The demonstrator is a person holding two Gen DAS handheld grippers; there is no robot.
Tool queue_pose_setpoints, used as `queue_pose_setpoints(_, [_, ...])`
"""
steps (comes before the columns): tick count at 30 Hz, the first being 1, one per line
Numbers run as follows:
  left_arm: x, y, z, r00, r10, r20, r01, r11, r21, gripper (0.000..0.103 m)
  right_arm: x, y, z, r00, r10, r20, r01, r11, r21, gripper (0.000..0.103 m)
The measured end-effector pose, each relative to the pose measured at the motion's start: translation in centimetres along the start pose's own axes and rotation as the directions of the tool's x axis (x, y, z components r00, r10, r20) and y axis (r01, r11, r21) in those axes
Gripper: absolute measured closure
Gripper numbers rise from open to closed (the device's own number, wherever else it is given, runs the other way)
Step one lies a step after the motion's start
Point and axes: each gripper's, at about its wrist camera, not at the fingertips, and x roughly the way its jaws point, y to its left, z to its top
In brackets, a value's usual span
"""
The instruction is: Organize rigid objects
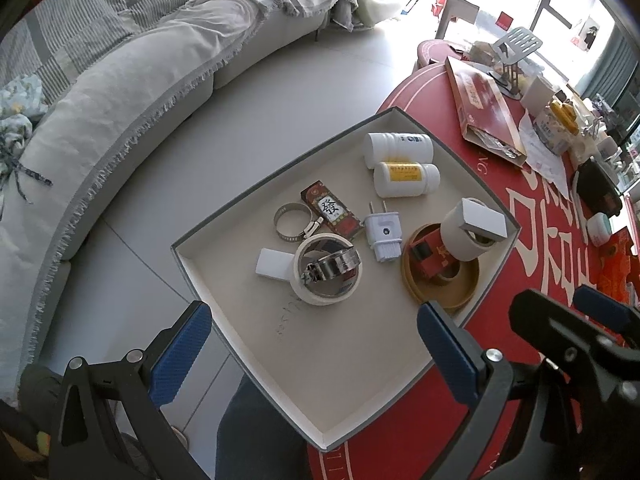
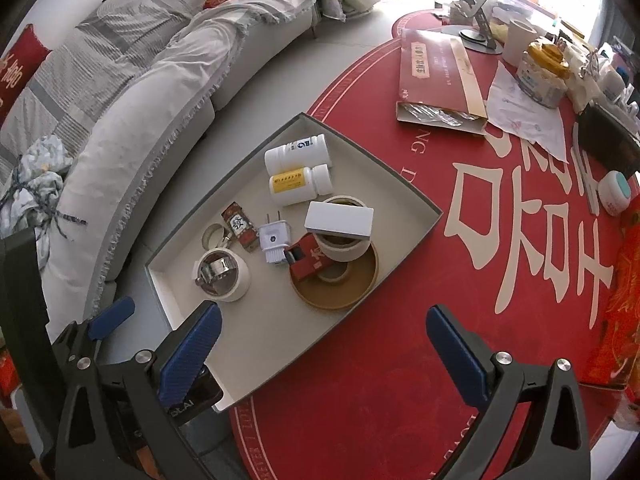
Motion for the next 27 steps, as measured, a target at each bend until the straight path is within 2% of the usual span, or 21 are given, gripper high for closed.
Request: queue_pose_setpoints(27, [0.3,0.08,-0.11,1.0,0.01,-0.019,-0.01,1.0,0.007,0.0,0.07,0.86,-0.27,1.0,-0.005,-0.016,0.004,1.0,-0.025,0.0])
